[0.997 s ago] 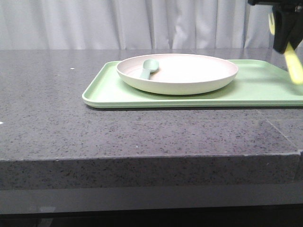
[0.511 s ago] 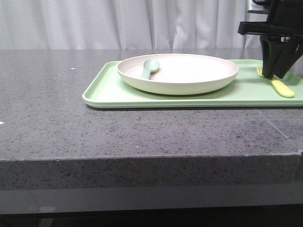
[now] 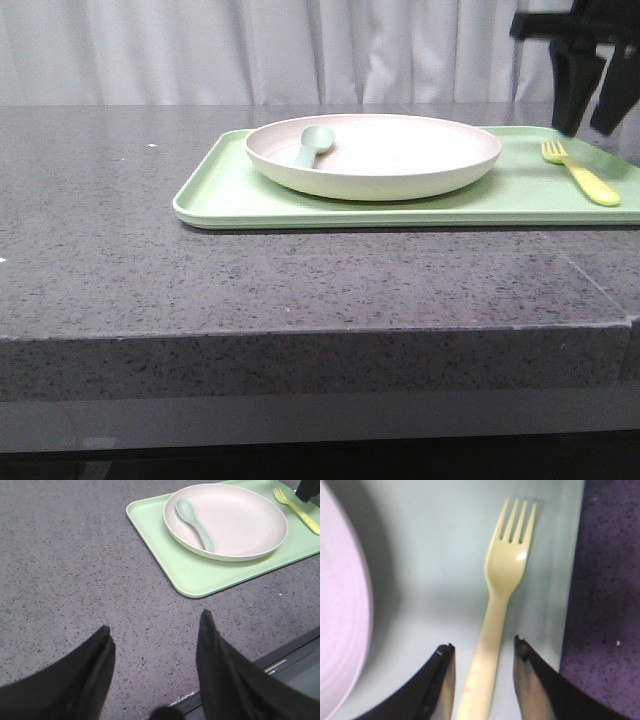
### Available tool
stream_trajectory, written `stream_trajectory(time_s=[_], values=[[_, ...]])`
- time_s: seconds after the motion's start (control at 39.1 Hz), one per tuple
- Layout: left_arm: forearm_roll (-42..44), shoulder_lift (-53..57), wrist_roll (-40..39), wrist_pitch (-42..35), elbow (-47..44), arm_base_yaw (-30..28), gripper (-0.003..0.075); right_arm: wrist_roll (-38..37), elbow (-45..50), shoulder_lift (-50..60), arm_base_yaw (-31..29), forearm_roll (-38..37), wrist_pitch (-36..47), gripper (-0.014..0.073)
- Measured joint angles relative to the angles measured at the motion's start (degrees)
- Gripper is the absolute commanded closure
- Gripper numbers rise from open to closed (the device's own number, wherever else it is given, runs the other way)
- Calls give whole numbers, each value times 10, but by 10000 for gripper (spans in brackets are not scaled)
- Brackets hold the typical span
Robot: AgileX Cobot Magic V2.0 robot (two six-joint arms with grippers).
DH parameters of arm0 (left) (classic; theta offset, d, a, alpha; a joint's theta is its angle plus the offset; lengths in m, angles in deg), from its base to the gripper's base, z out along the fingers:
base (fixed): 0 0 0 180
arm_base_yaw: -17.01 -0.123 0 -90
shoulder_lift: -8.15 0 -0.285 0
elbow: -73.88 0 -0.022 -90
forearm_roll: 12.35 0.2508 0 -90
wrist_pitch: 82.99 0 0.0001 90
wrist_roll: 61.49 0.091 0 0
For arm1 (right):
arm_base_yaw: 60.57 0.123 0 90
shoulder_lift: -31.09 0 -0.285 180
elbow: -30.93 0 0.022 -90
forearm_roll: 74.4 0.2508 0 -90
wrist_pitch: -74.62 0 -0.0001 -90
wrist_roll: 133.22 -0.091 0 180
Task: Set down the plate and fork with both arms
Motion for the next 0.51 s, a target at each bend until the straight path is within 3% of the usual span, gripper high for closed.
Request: stream_trajectory(time_s=[0.2, 0.51], values=[[0, 0, 0, 0, 0, 0, 353, 20, 24, 86, 27, 0, 0, 279], [0, 0, 0, 0, 0, 0, 353, 32, 164, 248, 60, 1, 65, 279]])
